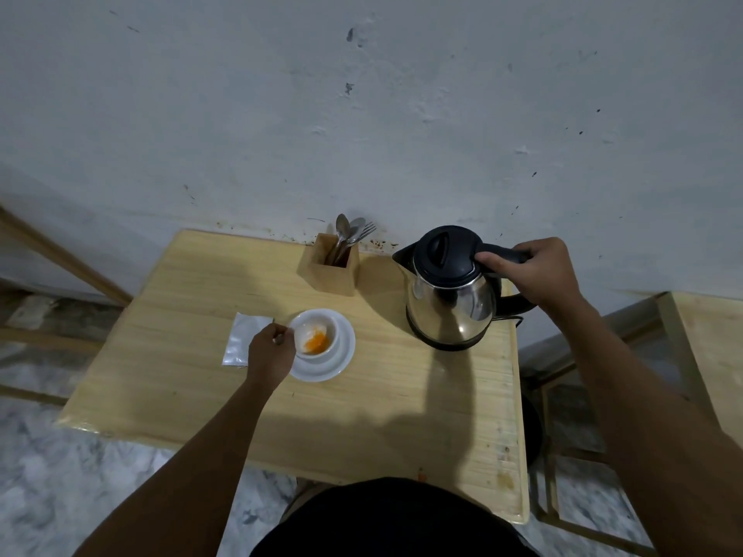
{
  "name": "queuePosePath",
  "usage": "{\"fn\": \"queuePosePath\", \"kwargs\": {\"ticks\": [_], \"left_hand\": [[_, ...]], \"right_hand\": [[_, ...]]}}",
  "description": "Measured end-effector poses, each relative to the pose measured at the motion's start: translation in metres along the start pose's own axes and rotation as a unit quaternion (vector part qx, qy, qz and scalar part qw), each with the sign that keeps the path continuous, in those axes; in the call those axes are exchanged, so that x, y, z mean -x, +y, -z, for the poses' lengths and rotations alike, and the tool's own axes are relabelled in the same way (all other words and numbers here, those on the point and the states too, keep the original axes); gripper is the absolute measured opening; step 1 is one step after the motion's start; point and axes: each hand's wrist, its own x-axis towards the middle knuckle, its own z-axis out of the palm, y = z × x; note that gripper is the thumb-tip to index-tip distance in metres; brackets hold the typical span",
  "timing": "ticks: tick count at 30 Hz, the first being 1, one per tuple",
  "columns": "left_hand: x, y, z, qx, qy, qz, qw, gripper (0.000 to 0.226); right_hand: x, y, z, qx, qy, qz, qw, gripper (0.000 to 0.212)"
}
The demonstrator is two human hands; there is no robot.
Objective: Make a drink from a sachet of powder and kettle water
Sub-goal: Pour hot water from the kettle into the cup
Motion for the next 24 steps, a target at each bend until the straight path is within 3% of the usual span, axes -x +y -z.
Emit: {"fn": "queuePosePath", "kwargs": {"ticks": [5, 18, 24], "left_hand": [[-0.003, -0.003, 0.002, 0.009, -0.019, 0.0, 1.0, 0.026], [-0.013, -0.01, 0.024, 0.061, -0.122, -0.02, 0.99, 0.008], [-0.02, -0.007, 0.036, 0.059, -0.175, -0.039, 0.982, 0.013]], "right_hand": [[0.005, -0.039, -0.004, 0.027, -0.028, 0.001, 0.999, 0.066], [0.02, -0.125, -0.045, 0.172, -0.115, -0.007, 0.978, 0.078], [0.021, -0.151, -0.062, 0.261, -0.165, -0.001, 0.951, 0.082]]}}
